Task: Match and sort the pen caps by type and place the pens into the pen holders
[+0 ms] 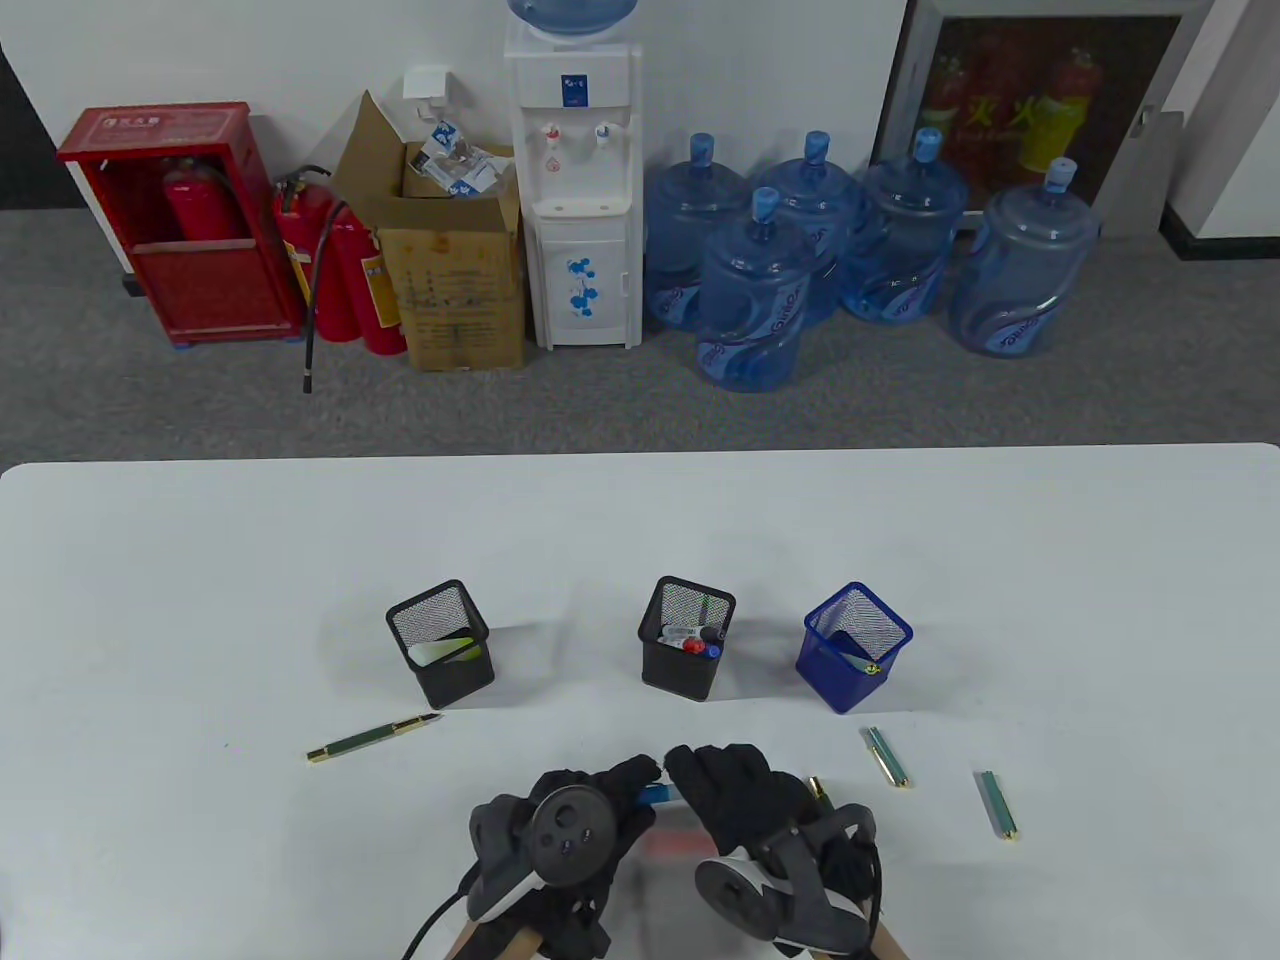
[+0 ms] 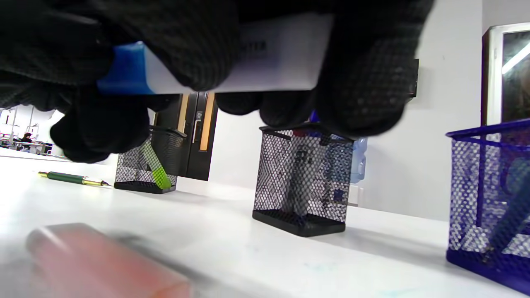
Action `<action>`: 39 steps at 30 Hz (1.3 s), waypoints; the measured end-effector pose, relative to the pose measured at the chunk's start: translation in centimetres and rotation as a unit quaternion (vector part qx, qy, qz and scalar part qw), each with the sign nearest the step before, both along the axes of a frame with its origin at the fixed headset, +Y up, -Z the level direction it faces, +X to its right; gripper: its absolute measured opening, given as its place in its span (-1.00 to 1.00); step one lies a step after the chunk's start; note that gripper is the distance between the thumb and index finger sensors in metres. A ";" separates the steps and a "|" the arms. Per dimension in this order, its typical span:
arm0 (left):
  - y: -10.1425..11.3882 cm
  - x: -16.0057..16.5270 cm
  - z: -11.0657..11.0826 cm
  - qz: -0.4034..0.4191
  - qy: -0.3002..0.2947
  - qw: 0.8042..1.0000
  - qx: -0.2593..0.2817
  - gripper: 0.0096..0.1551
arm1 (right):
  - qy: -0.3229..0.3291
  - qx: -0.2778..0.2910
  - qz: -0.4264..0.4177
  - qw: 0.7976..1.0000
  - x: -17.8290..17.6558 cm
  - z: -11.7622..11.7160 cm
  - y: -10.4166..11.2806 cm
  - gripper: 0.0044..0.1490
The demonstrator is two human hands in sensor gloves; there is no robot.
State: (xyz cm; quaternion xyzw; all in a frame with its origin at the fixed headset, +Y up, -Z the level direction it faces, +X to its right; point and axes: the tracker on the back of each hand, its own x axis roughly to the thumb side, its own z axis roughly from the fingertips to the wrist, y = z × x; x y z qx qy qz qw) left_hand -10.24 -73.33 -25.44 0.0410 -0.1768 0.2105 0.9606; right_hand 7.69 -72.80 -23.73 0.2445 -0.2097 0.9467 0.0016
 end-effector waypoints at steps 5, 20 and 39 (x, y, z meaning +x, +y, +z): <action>0.3 0.3 0.3 0.004 -0.003 0.999 0.032 -0.38 | 0.023 0.006 -0.008 1.000 0.3 -0.1 0.6 -0.28; 1.2 -0.3 0.5 0.038 -0.012 0.996 0.083 -0.38 | 0.031 -0.022 -0.078 0.996 1.1 -0.2 1.0 -0.27; 10.6 -12.0 -5.5 -0.328 0.312 0.883 0.128 -0.40 | -0.055 -0.002 -0.054 0.997 7.9 -1.9 0.3 -0.09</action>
